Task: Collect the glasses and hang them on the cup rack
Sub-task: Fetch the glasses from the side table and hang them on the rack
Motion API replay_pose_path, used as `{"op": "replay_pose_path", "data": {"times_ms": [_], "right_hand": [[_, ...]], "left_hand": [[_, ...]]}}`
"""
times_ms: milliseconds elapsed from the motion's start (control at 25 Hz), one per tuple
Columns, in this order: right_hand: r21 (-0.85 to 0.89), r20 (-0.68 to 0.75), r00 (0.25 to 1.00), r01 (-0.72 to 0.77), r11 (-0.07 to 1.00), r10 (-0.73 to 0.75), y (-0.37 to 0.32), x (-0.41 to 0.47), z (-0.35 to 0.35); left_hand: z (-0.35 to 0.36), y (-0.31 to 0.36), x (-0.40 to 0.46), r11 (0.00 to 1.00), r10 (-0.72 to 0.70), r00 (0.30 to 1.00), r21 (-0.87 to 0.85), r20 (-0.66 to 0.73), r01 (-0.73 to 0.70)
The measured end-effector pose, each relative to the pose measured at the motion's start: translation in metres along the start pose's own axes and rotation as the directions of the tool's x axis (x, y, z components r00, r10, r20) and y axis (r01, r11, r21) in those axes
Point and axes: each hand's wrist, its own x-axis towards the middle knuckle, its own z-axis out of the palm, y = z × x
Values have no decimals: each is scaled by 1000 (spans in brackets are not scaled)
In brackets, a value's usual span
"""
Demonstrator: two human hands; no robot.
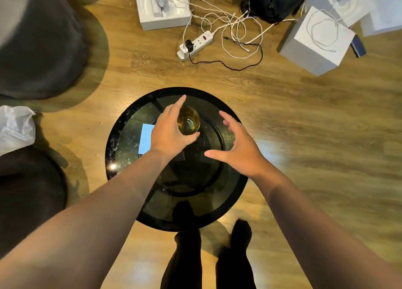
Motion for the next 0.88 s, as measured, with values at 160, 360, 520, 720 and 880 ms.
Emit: {"op": "replay_pose_path", "data": {"times_ms": [160, 360, 520, 720, 880], "right_hand": [[13, -34, 999, 39, 999, -38, -9, -3, 1], [128, -124, 984, 146, 981, -130, -55, -19, -18], [172, -255, 945, 253, 952, -205, -105, -36, -57], [211, -370, 898, 333, 919, -240, -188, -82, -121], [209, -448, 858, 372, 904, -250, -235, -135, -180]], "left_hand": [[-27, 38, -11, 992, 112, 994, -65, 14, -110], [-85, 115, -21, 950, 306, 952, -78, 27, -303], [-135, 179, -22, 915, 402, 915, -24, -1, -402], [-205, 275, -28, 857, 515, 857, -3, 23, -515], [-251, 346, -44, 812, 576, 814, -167, 70, -560]]}}
